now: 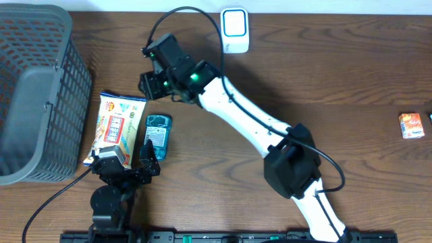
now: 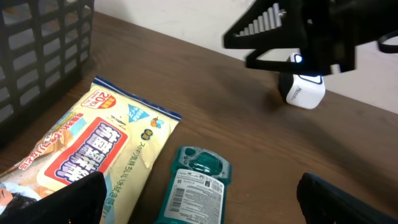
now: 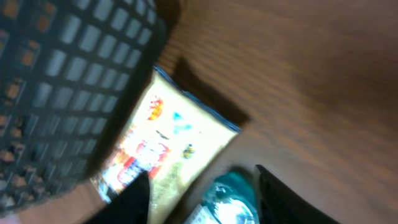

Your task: Scan the item barcode

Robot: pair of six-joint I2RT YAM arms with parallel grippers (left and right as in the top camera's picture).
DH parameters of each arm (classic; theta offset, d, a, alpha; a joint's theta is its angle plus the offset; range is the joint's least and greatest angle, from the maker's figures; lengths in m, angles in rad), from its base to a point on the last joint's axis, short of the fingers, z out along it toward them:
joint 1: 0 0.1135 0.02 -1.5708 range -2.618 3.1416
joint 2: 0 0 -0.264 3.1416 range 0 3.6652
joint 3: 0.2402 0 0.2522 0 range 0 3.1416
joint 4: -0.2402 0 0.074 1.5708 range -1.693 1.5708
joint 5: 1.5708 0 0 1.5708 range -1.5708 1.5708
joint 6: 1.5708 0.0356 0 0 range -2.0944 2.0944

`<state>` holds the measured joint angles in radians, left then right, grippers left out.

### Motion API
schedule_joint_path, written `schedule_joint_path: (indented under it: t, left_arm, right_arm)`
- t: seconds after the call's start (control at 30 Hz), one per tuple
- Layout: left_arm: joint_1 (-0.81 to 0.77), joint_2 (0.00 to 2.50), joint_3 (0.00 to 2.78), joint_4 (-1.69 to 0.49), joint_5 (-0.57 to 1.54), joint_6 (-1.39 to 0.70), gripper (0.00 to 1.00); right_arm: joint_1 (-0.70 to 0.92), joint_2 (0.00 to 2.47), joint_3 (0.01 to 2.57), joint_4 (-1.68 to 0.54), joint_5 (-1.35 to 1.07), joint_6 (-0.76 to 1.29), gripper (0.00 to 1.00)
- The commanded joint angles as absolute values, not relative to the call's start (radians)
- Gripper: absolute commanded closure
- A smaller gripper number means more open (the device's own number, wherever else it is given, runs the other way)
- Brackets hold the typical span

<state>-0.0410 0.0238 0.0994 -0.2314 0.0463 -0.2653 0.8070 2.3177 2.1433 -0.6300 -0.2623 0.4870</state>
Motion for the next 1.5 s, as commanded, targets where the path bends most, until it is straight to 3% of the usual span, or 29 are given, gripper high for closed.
schedule_joint_path:
  t: [0.0,0.1,0.23,0.3,0.33,0.4,0.47,0.87,1.23,1.37,1.47]
  left_arm:
    - [-0.038,0.024,0.074,-0.237,0.034,-0.26,0.02]
    - [-0.038,0.024,0.074,-0.237,0.034,-0.26,0.02]
    - [-0.038,0.024,0.074,-0.237,0.034,-0.26,0.02]
    - [-0.038,0.024,0.074,-0.237,0.034,-0.26,0.02]
    - [-0.038,0.024,0.074,-0.237,0.034,-0.26,0.02]
    - [-0.038,0.024,0.074,-0.237,0.034,-0.26,0.02]
    - [-0.038,0.024,0.074,-0.237,0.034,-0.26,0.02]
    - [-0.038,0.024,0.074,-0.222,-0.04,-0.257,0.02]
    - [-0.038,0.049,0.25,-0.185,0.016,-0.188,0.02]
    - [-0.038,0.196,0.407,-0.276,-0.028,-0.195,0.02]
    - [-0.039,0.416,0.555,-0.457,0.077,-0.226,0.02]
  right_arm:
    - [0.798,2.381,2.146,-0.648,-0.252,0.509,0.59]
    - [0.756,2.365,2.151,-0.732,-0.162,0.466,0.58]
    - [0.665,2.278,2.172,-0.909,-0.117,0.398,0.85]
    - [0.619,2.211,2.172,-0.994,-0.102,0.384,0.85]
    - [0.596,2.175,2.172,-1.036,-0.099,0.384,0.73]
    - [0.543,2.106,2.172,-1.131,-0.092,0.384,0.28]
    - [0.491,2.051,2.172,-1.231,-0.072,0.384,0.01]
    - [0.328,1.953,2.15,-1.688,-0.007,0.478,0.01]
    - [0.334,1.835,2.107,-1.698,-0.017,0.466,0.01]
    - [0.334,1.776,2.106,-1.698,0.018,0.466,0.01]
    - [0.336,1.758,2.106,-1.698,0.055,0.467,0.01]
